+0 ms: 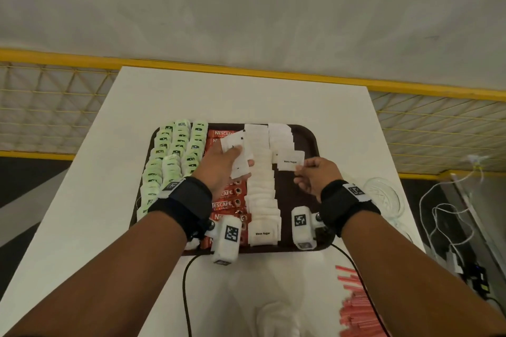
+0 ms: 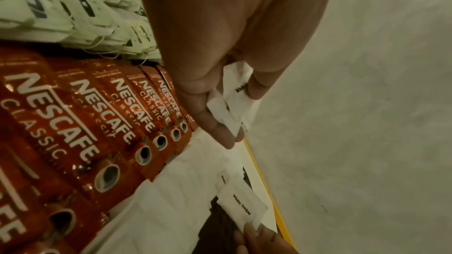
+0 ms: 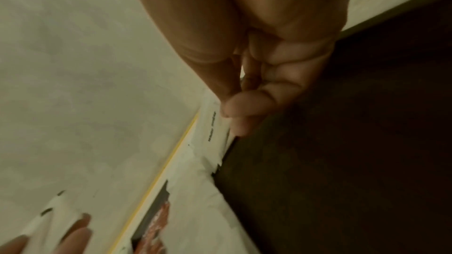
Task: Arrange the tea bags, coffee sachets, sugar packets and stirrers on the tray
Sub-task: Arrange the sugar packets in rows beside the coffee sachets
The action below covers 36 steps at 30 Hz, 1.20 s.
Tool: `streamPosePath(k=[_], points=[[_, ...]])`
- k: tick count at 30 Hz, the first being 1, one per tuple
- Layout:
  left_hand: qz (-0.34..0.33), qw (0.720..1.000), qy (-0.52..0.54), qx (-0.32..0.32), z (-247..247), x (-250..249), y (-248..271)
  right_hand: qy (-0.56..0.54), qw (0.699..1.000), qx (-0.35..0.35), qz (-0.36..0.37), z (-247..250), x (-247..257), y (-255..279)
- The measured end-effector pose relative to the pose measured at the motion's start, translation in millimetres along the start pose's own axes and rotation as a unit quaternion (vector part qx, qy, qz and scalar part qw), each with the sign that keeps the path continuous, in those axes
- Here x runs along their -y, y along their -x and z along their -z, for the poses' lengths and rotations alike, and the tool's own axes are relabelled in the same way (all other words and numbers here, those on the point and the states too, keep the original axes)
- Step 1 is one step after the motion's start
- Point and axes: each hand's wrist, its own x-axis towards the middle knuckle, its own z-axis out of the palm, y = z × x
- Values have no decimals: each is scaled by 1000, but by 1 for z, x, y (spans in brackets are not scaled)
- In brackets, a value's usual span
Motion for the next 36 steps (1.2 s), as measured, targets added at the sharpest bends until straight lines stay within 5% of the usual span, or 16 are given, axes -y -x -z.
streamPosePath(k=[11,15,17,20,22,28,33,36], points=[[34,998,46,8,13,21,-5,191,980,-44,43,-16,-3,-30],[28,999,38,18,10,20,-6,261,951,-105,127,-18,-1,-26],[21,999,24,24,9,20,-8,268,945,-69,176,-23,9,-9],[4,999,-12,41,6,23,-11,214,957,101,169,-34,17,25],[-13,998,-30,57,4,25,-10,205,950,155,178,-41,12,38],[-36,991,-104,78,2,26,-10,167,948,129,239,-35,4,36],[-25,986,-134,93,-1,27,-8,187,948,154,205,-24,1,32],[0,995,-80,62,-3,25,-5,105,971,139,162,-18,0,29]])
